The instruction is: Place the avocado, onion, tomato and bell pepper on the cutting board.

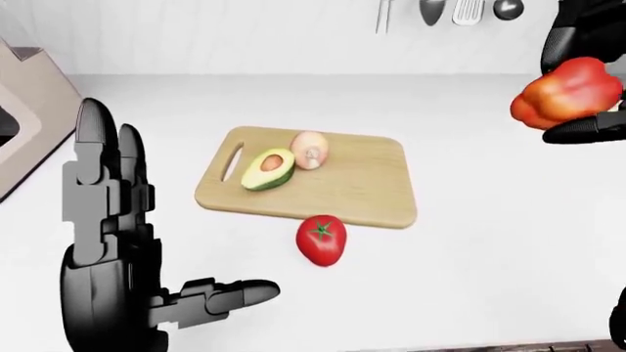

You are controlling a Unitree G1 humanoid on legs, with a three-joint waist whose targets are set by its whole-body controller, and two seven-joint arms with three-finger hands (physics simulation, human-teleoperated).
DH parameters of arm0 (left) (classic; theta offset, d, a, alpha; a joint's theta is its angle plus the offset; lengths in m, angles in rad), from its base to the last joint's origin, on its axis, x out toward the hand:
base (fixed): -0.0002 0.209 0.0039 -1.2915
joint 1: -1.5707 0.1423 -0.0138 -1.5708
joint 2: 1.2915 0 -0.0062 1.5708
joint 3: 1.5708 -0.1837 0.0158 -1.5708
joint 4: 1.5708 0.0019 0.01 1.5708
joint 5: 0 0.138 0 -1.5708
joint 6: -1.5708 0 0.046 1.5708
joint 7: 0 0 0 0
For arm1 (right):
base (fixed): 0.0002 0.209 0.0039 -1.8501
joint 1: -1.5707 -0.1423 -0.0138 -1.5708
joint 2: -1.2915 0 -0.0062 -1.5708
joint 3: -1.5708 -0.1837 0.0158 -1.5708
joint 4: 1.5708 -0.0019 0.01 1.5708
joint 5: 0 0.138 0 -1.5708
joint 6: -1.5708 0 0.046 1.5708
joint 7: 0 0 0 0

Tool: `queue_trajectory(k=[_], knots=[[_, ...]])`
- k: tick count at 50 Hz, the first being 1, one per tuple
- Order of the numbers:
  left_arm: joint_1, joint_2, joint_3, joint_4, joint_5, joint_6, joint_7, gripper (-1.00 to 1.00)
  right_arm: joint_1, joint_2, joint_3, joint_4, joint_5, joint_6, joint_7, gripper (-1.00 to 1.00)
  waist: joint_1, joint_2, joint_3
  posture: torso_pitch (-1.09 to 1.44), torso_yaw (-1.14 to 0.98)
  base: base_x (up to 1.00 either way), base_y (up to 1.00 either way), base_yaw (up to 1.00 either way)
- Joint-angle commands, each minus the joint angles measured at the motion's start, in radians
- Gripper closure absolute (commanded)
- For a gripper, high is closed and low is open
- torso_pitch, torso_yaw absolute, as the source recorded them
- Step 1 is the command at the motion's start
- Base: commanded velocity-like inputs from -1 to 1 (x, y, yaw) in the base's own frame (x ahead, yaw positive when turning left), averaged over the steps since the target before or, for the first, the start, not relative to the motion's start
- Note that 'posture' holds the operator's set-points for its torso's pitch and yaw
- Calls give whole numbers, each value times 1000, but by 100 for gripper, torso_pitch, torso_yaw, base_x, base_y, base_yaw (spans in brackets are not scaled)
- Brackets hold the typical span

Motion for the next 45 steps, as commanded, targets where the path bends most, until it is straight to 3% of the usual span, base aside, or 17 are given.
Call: queue_trajectory(k=[1, 8, 19, 26, 35, 45], knots=[[-8, 0, -3, -34, -3, -23, 4, -100, -64, 11, 4, 46, -44, -68, -24, 100, 0, -3, -16, 0, 0, 0, 0, 0], [-8, 1, 2, -34, -8, -23, 5, -100, -298, 147, 104, 372, -153, -259, -23, 100, -4, 10, -19, 0, 0, 0, 0, 0], [-20, 6, 13, -34, -15, -11, 5, -100, -649, 321, 177, 1127, -209, -659, -161, 100, -8, 27, -27, 0, 0, 0, 0, 0], [-18, 8, 8, -34, -12, -11, 7, -100, -789, 396, 206, 1483, -237, -805, -181, 100, -7, 31, -30, 0, 0, 0, 0, 0], [-13, 8, 5, -34, -12, -16, 10, -100, -810, 461, 229, 1612, -288, -841, -109, 100, 0, 28, -30, 0, 0, 0, 0, 0], [-17, 8, 7, -34, -11, -13, 10, -100, -769, 502, 238, 1618, -340, -859, -72, 100, 7, 24, -28, 0, 0, 0, 0, 0]])
